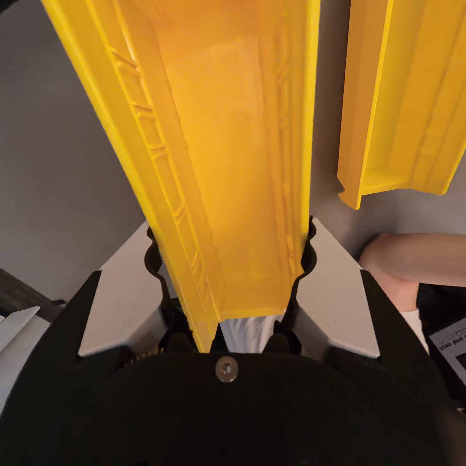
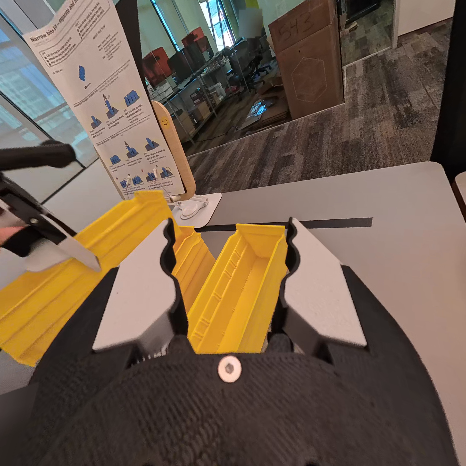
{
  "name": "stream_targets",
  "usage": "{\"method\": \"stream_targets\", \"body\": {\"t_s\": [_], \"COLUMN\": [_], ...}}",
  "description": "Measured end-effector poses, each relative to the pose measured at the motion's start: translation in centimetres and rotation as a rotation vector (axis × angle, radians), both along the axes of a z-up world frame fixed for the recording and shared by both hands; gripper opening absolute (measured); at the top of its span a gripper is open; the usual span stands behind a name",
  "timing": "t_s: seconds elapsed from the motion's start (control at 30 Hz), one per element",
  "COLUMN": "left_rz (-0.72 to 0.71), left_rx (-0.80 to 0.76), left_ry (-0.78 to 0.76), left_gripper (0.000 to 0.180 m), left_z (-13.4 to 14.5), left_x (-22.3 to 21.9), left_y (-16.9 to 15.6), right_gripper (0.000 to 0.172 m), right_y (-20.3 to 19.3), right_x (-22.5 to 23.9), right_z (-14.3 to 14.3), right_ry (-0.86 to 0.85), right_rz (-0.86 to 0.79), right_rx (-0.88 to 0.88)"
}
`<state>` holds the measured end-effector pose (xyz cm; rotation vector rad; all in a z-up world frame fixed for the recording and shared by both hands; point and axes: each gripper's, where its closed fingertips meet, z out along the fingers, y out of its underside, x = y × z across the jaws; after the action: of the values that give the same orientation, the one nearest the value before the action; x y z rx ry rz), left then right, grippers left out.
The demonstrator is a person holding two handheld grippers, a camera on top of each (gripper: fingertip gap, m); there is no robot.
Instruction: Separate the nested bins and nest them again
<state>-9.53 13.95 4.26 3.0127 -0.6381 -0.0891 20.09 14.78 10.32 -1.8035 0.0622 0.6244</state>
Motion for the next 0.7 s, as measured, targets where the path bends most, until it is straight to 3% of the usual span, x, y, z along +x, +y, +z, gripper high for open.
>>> {"method": "stream_targets", "body": {"t_s": [0.2,0.33,0.47,0.7], "left_rz": [-0.013,0.057,0.147,0.221], "left_rx": [0.094,0.124,0.129,0.042], "left_ry": [-0.019,-0.048,-0.064,-0.037], "left_gripper": [0.116,0.116,0.115,0.115], "left_z": [4.3,4.6,2.7,-4.7], "left_x": [-3.4,-7.4,-11.5,-15.9], "left_y": [1.2,1.9,2.5,2.7], "right_gripper": [0.089,0.089,0.089,0.089], "right_y": [0.4,0.7,0.8,0.9], "right_x": [-0.8,-1.4,-1.8,-1.5], "right_z": [-0.3,-0.6,-0.7,-0.9], "right_ry": [-0.037,-0.061,-0.069,-0.061], "right_rz": [-0.002,0.005,0.013,0.011], "right_rx": [-0.020,-0.033,-0.039,-0.044]}}
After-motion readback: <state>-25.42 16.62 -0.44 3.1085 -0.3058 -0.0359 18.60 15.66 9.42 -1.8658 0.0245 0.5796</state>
